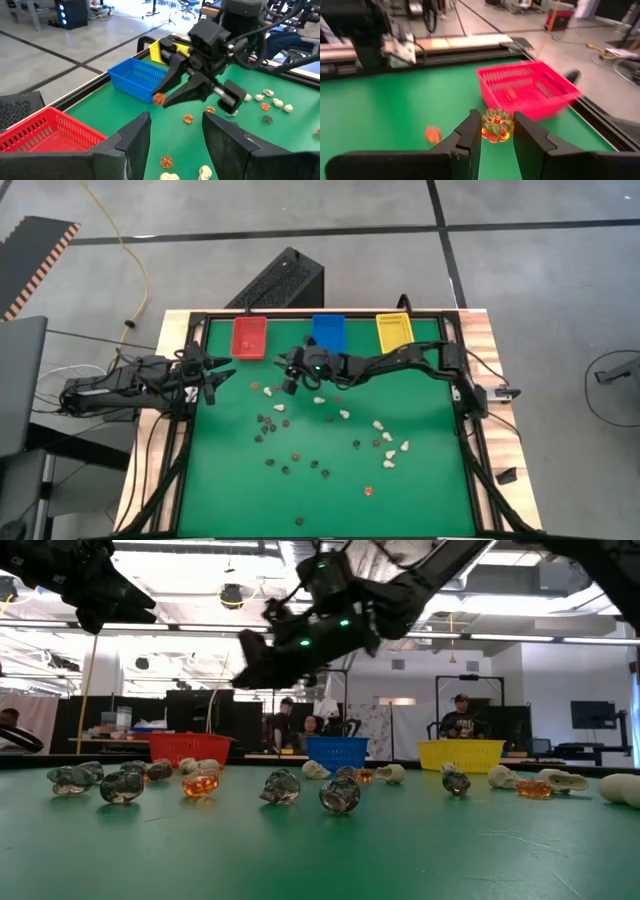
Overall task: Sort Halloween decoration
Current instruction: Put the orange pumpkin toy into the red bin
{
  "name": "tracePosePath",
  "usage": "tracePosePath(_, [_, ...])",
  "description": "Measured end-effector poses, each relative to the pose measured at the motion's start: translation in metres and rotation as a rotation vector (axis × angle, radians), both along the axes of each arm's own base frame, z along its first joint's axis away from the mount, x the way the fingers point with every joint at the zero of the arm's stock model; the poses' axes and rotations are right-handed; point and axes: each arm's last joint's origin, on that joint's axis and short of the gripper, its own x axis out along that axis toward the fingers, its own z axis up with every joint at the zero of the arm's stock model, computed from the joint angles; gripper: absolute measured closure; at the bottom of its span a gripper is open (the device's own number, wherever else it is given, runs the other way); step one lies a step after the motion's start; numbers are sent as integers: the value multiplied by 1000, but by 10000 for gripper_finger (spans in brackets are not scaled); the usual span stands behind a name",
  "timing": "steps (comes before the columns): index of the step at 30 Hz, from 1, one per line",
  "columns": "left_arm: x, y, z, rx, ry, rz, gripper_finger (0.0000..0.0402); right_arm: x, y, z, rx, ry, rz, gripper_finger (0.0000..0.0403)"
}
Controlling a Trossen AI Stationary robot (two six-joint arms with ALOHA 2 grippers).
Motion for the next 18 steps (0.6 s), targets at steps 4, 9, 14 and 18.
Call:
tracePosePath(4, [0,0,0,0,1,0,233,21,-8,0,-7,-25,7,284])
tracePosePath(9, [0,0,0,0,1,0,233,42,-17,1,-16,-58,12,284])
tracePosePath(14, [0,0,0,0,3,0,233,60,-28,2,-22,-90,4,284])
tracePosePath(18, [0,0,0,0,4,-1,233,74,-35,-3,-10,-97,12,284])
